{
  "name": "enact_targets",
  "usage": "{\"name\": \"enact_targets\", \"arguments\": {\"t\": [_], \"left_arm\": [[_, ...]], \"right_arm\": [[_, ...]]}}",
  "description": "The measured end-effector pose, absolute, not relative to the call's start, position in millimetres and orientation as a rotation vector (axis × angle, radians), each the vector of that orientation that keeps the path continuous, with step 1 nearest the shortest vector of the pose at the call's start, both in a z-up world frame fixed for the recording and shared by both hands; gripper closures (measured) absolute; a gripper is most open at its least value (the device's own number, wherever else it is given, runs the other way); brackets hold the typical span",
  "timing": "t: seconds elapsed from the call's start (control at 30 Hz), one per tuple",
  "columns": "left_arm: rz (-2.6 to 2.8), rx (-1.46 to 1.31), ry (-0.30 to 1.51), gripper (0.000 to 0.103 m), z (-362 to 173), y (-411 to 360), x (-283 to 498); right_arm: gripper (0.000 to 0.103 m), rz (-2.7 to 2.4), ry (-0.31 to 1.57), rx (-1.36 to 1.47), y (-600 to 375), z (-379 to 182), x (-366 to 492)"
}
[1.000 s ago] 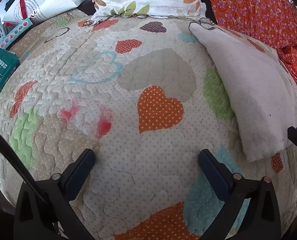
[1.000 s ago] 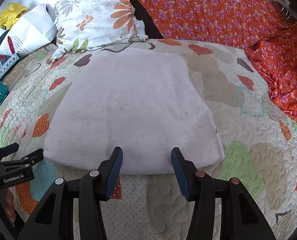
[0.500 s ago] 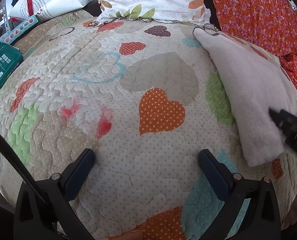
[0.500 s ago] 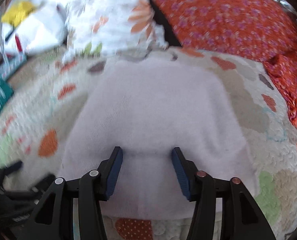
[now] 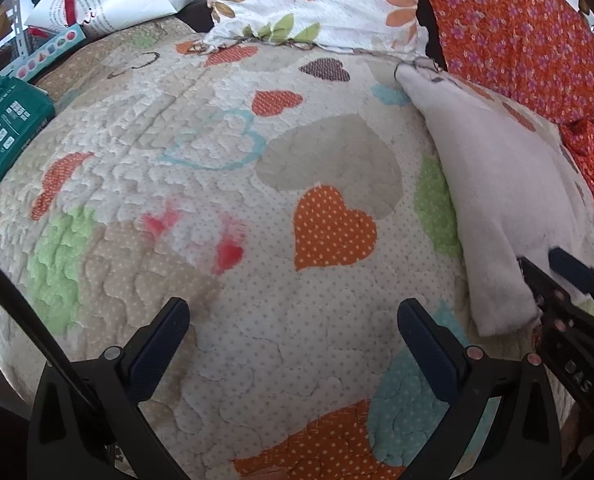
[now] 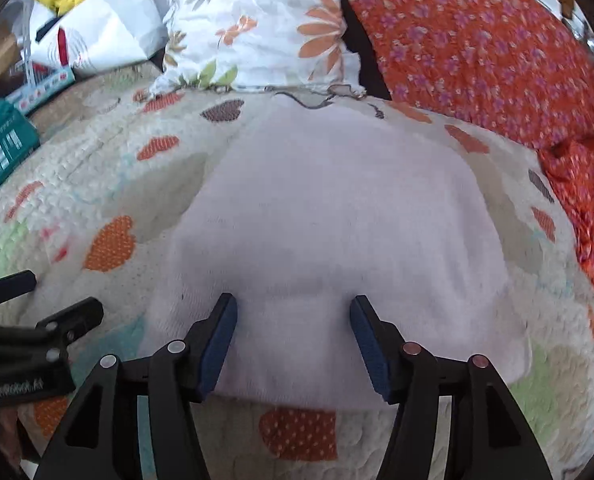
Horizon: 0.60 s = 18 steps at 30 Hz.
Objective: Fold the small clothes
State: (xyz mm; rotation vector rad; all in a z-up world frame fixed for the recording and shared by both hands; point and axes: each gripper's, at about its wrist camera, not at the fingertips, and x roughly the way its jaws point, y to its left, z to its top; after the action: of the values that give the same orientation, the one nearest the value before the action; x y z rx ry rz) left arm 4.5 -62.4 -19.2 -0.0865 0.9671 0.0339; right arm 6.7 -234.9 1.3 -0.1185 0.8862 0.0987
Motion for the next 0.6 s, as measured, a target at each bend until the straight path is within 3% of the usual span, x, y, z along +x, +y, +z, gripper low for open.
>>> {"name": "enact_targets", "arguments": {"t": [0.37, 0.47, 0.6], "left_arm": [[0.026, 0.012, 0.834, 0.0, 10.8, -78.7, -21.1], [0.004, 0.037, 0.832, 0.0, 12.6, -86.3, -26.7], [-0.029, 0.035, 0.855, 0.0, 10.1, -94.3, -33.6]], "right_arm": [[0.039, 0.003, 0.96, -0.041, -286.2, 38.7, -36.7], [0.033, -0.027, 0.94, -0.093, -294.8, 47.9, -56.0], [0.033, -0.089, 0.939, -0.11, -305.5, 36.5, -62.8]]}}
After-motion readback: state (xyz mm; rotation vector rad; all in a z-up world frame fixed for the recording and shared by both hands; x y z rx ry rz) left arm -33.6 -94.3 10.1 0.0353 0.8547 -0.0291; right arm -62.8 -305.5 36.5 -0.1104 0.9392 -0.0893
